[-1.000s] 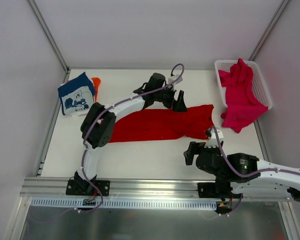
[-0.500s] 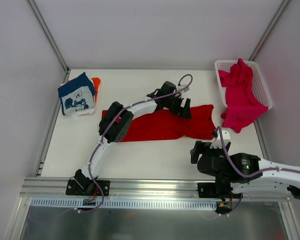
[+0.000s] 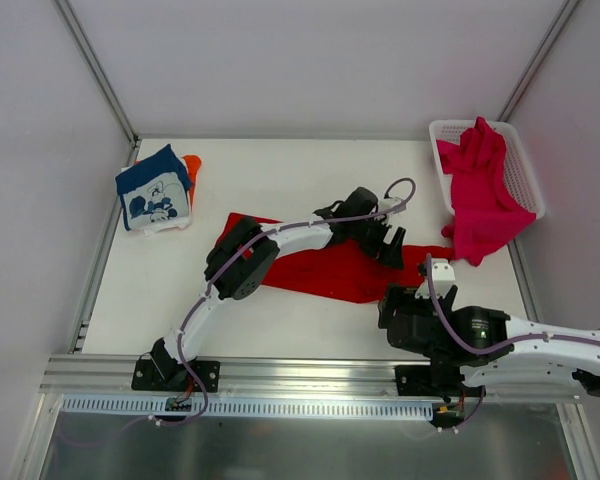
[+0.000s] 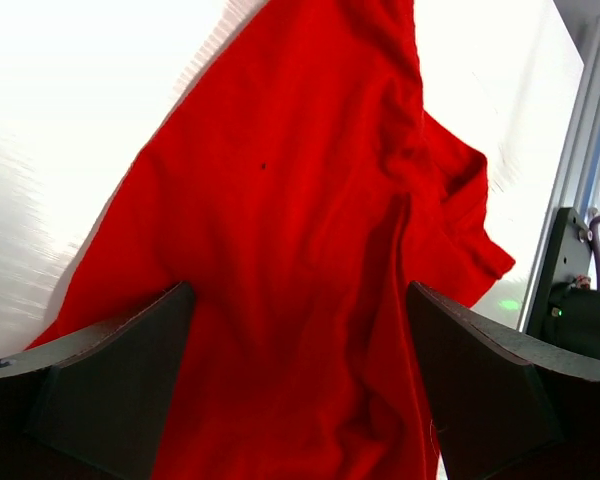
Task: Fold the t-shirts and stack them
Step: Fold the other side of the tshirt into a rectangle
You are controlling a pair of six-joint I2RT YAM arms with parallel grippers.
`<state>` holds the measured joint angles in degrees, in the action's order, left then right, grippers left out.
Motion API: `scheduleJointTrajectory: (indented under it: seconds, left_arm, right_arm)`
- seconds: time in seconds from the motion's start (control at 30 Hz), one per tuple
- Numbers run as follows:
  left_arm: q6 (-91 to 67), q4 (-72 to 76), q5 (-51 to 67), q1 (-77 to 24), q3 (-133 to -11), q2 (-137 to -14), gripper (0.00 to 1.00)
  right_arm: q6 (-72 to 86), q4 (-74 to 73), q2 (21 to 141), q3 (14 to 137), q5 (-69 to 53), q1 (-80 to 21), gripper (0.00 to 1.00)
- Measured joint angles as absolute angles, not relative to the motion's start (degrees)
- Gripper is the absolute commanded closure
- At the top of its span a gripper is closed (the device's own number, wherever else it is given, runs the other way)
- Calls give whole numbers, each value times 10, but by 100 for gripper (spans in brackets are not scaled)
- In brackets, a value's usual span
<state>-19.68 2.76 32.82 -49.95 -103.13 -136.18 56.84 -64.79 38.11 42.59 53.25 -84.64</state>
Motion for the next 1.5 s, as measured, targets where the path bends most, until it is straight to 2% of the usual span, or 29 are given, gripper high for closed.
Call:
scheduleJointTrajectory:
  seconds: [0.33,0.53,0.67,0.9,1.5]
  left_arm:
    - [-172,21,340,-504,-1029,-1335,9]
    - [-162,-2,367,-502,-1128,-1388,13]
    - [-164,4,398,-501,-1143,-1444,13]
    - [-166,12,430,-497,-1163,-1459,13]
    - [-130,4,331,-506,-1142,-1434,14]
  right_arm:
    - [585,-649,394,424,531,-853,1]
    - [602,-668,390,424,532,-854,1]
    - [613,-681,372,420,533,-854,0]
    - [620,-695,363,418,542,-854,0]
    - [625,-719,361,419,549,-854,0]
